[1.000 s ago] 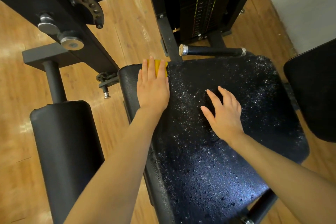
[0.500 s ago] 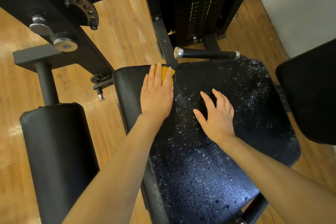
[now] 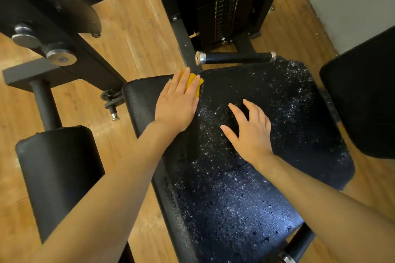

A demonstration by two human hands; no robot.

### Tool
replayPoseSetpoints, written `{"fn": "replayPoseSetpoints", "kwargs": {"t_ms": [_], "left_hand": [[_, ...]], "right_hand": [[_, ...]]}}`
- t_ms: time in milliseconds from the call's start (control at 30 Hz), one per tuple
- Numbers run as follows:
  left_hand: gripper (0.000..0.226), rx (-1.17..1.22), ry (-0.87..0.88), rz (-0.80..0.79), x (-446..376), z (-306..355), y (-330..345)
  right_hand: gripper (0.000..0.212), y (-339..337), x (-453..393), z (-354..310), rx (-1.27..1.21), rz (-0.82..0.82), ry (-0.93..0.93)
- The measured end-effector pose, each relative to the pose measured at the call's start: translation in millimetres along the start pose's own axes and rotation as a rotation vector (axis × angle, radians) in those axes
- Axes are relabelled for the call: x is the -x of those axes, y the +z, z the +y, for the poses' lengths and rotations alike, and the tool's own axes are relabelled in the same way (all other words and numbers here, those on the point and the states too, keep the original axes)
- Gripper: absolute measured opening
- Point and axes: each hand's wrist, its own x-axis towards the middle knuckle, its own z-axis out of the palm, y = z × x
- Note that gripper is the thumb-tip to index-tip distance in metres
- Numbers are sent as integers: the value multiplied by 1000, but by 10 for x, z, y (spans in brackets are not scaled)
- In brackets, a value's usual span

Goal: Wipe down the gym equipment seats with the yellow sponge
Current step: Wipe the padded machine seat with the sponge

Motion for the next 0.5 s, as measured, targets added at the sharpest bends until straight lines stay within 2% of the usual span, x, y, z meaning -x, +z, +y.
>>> {"fn": "replayPoseSetpoints", "kwargs": {"t_ms": [133, 267, 367, 500], "left_hand": [[55, -29, 81, -36, -320, 2, -68], [56, -70, 141, 25, 95, -153, -9], [54, -61, 132, 14, 431, -213, 44], [54, -49, 77, 7, 125, -87, 29]], "right_hand": [[59, -19, -18, 3, 3, -23, 0], [59, -39, -26, 4, 0, -28, 1], [59, -19, -19, 0, -12, -33, 11], [59, -13, -24, -1, -12, -28, 17]]}}
